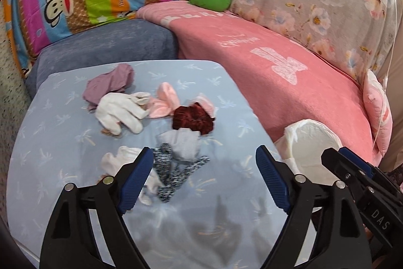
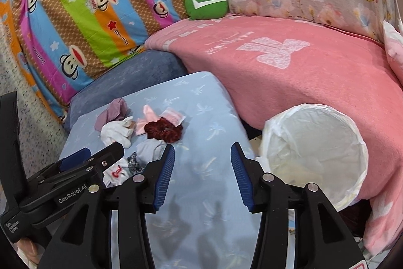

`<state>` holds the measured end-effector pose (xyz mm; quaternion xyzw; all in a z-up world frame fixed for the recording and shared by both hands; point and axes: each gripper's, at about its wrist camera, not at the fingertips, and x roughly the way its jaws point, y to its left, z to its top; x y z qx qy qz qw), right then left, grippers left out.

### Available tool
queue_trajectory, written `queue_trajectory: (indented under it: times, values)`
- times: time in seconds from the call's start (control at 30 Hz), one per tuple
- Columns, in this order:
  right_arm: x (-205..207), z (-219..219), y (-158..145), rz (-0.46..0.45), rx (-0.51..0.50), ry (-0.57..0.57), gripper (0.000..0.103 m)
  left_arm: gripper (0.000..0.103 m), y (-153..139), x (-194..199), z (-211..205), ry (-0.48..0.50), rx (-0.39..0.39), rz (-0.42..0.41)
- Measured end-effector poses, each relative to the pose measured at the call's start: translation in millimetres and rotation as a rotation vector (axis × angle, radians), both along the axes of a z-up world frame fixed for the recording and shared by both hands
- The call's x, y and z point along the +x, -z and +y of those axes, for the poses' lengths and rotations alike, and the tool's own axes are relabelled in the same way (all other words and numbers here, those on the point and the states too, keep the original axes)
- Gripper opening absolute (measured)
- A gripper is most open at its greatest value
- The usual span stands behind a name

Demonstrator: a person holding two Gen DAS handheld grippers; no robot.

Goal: Organize soft objects
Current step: 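Move both tools back over the remaining items on the table, then grasp the white glove with the left tool while the right tool grasps the leopard ribbon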

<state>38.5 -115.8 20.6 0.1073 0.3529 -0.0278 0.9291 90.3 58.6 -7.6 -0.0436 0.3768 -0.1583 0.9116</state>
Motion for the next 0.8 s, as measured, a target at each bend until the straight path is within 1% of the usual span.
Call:
queue_trajectory:
  times: [0.17, 0.37, 0.6, 0.8]
  values:
    - [8.0, 24.7, 8.3, 0.024, -0.009, -0.044, 0.048, 0.08, 5.7, 3.3, 26.0, -0.048, 0.003, 0.014]
    - [20.1, 57.1, 23.3, 0.062, -0.018, -0.101, 0.048, 0.08, 18.0, 9.6, 55.9, -0.102, 0.005, 0.048]
    - [37.2, 89.3, 48.3, 0.116, -0.017, -0.161, 0.048, 0.081, 39.5, 21.5, 92.0, -0.165, -0.006, 0.11]
    - [57.0, 112.0, 74.1, 0.166, -0.007, -0.201, 0.048, 0.081, 58.6, 35.4, 108.7, -0.186, -0.04, 0.171]
